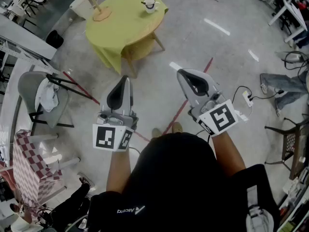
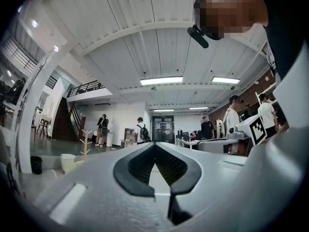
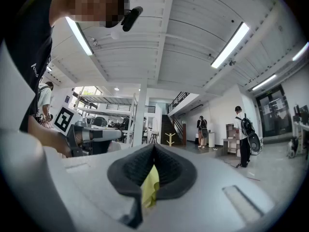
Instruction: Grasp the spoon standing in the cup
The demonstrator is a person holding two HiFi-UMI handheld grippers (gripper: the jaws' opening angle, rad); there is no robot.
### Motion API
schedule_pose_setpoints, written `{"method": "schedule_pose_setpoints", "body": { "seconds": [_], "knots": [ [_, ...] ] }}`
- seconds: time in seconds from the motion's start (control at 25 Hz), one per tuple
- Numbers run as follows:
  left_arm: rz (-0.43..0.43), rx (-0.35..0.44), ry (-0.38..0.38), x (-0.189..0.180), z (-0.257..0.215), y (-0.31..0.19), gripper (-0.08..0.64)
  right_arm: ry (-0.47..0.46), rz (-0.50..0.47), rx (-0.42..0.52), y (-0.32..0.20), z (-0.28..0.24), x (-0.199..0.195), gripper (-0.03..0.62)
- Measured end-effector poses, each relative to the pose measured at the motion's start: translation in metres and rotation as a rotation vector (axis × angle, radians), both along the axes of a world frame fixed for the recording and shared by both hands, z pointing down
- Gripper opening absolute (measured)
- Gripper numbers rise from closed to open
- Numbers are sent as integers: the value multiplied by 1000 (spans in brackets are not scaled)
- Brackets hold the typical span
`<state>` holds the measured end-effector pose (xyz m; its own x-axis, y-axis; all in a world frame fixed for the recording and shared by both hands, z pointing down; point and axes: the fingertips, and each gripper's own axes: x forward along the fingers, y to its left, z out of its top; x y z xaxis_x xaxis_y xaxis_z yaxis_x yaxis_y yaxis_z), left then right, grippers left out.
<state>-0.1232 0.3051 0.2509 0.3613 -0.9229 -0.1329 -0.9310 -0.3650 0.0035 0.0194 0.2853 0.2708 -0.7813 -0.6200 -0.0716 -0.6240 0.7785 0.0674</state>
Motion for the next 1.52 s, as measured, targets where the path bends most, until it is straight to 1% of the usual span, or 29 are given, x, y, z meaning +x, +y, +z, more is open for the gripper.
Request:
{"method": "schedule_pose_setpoints", "body": {
  "seconds": [0.24, 0.44, 0.8, 0.96, 1.08, 1.24, 1.36, 1.52],
  "knots": [
    [-1, -1, -3, 8, 1, -12, 9, -10, -3, -4, -10, -1, 6, 3],
    [-9, -6, -9, 21, -1, -26, 9, -10, -9, 7, -21, -1, 20, 3],
    [-65, -4, -14, 51, -3, -76, 10, -25, -23, 29, -60, -1, 61, 3],
    [-90, -19, -12, 57, 3, -105, 10, -22, -23, 33, -86, 1, 70, 3],
    [-89, -30, -14, 58, 12, -135, 11, -9, -17, 35, -113, 7, 71, 3],
    [-66, -31, -34, 52, 30, -190, 11, 2, -11, 38, -162, 21, 61, 3],
    [-50, -31, -38, 40, 42, -239, 11, 1, -8, 22, -204, 27, 46, 3],
    [-46, -49, -28, 18, 56, -317, 11, 34, 4, 5, -276, 30, 24, 3]
  ]
}}
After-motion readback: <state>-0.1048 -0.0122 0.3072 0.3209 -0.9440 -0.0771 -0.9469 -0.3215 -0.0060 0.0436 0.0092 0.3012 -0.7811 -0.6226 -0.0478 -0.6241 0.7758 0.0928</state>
